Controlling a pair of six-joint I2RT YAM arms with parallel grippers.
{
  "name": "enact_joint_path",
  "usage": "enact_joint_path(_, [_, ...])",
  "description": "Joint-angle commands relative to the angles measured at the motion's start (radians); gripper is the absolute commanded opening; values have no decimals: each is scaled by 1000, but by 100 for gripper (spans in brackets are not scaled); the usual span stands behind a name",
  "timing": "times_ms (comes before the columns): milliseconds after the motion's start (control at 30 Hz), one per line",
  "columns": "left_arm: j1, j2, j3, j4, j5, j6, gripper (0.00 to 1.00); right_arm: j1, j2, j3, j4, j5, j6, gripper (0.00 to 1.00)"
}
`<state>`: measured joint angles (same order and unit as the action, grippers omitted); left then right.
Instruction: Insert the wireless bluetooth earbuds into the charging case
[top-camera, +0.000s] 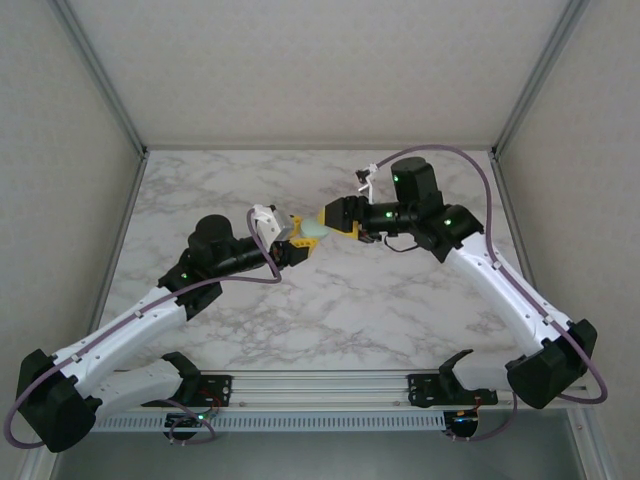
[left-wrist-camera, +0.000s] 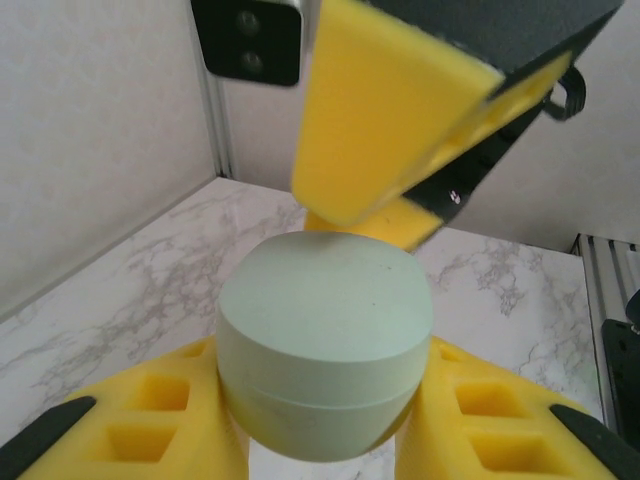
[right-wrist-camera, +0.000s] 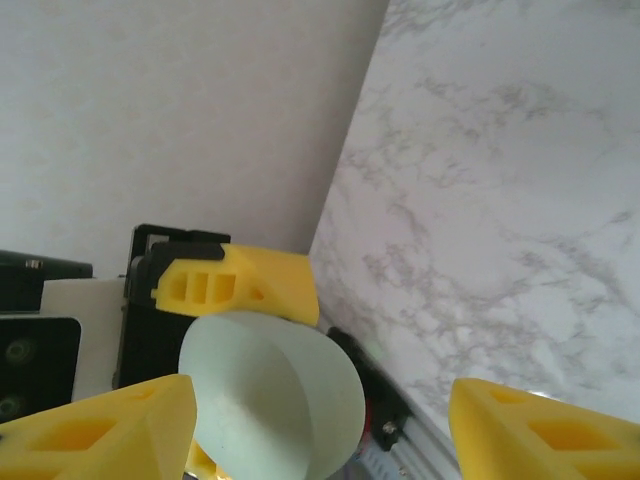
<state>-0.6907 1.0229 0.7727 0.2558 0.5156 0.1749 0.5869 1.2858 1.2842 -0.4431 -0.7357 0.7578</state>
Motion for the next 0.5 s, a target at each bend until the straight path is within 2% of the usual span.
enact_joint_path(0, [-9, -1, 30, 74, 4, -38, 14, -13, -11, -59, 200, -143, 123, 69])
enact_joint_path(233, [-9, 6, 30, 123, 15, -71, 14, -14, -6, -142, 453, -258, 274, 63])
enact_joint_path(467, [-9, 9, 30, 124, 14, -73, 14, -15, -2, -161, 489, -271, 288, 50])
